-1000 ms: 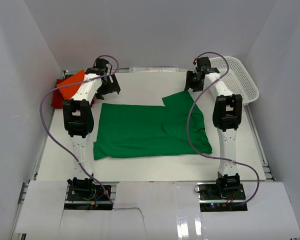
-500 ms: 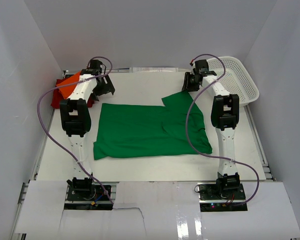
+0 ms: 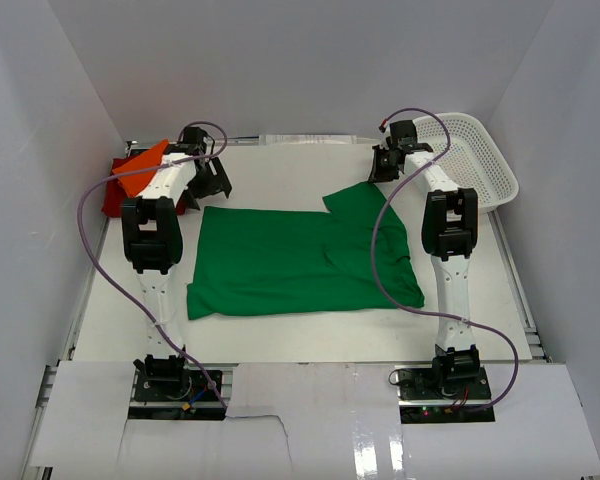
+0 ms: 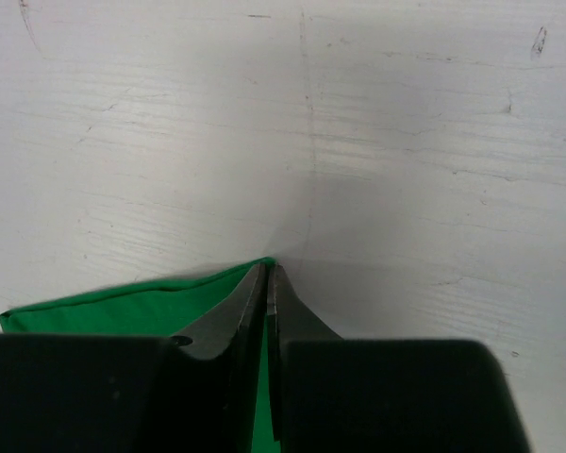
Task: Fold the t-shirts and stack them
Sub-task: Grap the side of the flattened tshirt furthest away from the robot with both arms
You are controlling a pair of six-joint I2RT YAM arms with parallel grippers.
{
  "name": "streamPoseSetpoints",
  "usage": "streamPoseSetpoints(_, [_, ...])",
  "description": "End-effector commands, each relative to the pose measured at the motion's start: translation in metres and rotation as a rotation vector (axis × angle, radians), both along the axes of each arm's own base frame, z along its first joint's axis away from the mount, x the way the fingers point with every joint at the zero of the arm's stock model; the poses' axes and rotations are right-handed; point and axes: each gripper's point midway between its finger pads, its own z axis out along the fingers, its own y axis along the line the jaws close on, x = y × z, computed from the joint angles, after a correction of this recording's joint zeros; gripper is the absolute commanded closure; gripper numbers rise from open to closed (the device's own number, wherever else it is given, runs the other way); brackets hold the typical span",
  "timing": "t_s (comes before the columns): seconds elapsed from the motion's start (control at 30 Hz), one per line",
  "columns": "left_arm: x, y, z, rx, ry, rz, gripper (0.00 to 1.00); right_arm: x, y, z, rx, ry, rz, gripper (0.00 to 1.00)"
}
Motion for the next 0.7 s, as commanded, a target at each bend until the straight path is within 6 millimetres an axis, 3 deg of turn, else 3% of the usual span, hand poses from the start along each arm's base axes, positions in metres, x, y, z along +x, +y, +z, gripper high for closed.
streamPoseSetpoints(0.0, [-0.001,0.002,-0.01,-0.011,0.01,0.01,0.02,-0.002,-0.003,-0.008,-0.017,0.005,0.006,0.92])
streamPoseSetpoints(0.1, [-0.001,0.001,-0.015,-0.017,0.018,0.009,0.07,-0.003,-0.002,-0.008,-0.015,0.005,0.009,0.92])
streamPoseSetpoints(0.17, [-0.003,0.002,-0.017,-0.011,0.024,0.015,0.18,-0.003,-0.001,-0.008,-0.015,0.006,0.013,0.92])
streamPoseSetpoints(0.23, [-0.004,0.006,-0.017,0.009,0.02,0.025,0.23,-0.003,-0.002,-0.008,-0.015,0.005,0.014,0.92])
streamPoseSetpoints(0.67, [-0.001,0.024,-0.021,0.049,0.012,0.094,0.25,-0.005,-0.001,-0.003,-0.013,-0.003,0.027,0.92])
